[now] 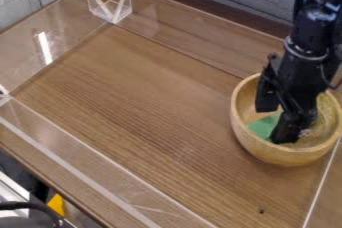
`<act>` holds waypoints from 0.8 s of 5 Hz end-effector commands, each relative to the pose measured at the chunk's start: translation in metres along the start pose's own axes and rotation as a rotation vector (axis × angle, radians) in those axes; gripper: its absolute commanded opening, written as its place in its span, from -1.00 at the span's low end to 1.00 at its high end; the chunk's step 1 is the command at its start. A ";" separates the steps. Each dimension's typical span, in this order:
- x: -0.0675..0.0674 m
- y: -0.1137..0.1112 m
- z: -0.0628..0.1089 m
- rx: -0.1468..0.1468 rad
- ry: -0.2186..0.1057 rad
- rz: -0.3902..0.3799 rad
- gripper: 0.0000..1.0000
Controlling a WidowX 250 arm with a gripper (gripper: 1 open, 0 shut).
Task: Remove the green block from inside the brown bowl and put it on the table
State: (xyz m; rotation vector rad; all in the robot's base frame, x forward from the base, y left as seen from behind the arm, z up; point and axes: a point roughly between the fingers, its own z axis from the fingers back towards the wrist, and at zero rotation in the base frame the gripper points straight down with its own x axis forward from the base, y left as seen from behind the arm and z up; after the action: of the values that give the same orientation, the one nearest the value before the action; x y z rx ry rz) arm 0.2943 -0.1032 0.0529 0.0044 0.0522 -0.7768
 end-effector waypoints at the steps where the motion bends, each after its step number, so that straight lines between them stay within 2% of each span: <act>1: 0.003 0.001 -0.002 0.025 -0.042 0.045 1.00; 3: -0.002 0.011 0.000 0.032 -0.049 0.078 1.00; 4: 0.002 0.003 -0.002 0.037 -0.055 0.117 1.00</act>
State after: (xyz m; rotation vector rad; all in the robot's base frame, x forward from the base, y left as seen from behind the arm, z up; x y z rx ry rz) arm 0.2933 -0.1009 0.0392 0.0186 0.0294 -0.6608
